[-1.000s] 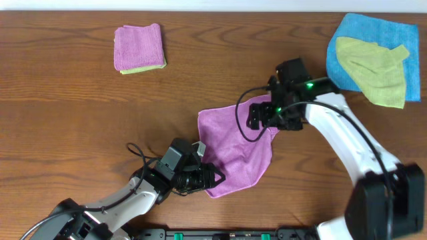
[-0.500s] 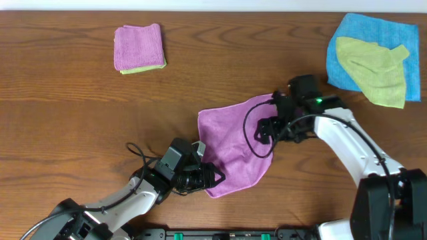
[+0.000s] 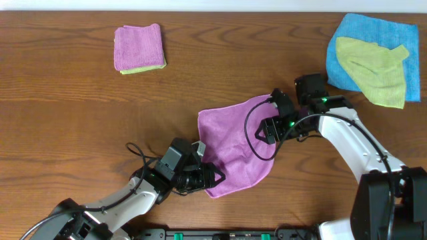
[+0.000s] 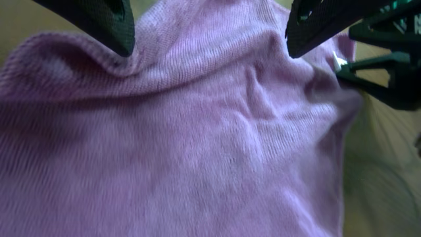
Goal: Fold the cloth
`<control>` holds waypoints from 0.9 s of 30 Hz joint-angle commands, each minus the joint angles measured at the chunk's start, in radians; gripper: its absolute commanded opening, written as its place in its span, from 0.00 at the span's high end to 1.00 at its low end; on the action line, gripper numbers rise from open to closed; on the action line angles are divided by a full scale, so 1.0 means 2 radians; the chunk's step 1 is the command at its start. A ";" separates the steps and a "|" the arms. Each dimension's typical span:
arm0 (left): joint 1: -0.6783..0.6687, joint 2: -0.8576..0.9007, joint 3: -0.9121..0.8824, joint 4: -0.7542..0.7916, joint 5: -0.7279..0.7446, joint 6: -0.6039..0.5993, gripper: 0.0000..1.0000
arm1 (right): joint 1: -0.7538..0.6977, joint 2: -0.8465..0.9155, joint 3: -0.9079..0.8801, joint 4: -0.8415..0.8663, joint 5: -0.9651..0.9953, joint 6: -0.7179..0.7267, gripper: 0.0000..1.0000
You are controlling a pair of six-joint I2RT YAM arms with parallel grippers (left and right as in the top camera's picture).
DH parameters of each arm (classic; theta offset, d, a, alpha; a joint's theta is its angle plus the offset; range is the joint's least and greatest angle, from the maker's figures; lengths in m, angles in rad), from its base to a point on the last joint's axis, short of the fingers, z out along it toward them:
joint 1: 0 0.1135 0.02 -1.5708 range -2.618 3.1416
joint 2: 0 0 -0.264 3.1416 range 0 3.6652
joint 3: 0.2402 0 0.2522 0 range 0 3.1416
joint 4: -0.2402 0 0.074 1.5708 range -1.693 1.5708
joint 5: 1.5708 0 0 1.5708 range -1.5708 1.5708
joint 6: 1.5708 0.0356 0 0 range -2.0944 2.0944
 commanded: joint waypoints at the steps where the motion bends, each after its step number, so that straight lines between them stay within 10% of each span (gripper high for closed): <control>1: 0.000 0.012 -0.012 -0.010 -0.039 0.005 0.37 | -0.002 0.005 -0.005 -0.021 0.029 0.015 0.26; 13: 0.000 0.012 -0.012 -0.010 -0.039 0.006 0.37 | -0.002 0.005 -0.083 0.032 0.094 0.088 0.31; 21: 0.000 0.012 -0.012 -0.010 -0.039 0.006 0.36 | -0.002 -0.007 -0.091 0.048 0.070 0.121 0.94; 27: 0.000 0.012 -0.012 -0.010 -0.039 0.005 0.36 | 0.004 -0.021 -0.056 0.009 0.060 0.199 0.98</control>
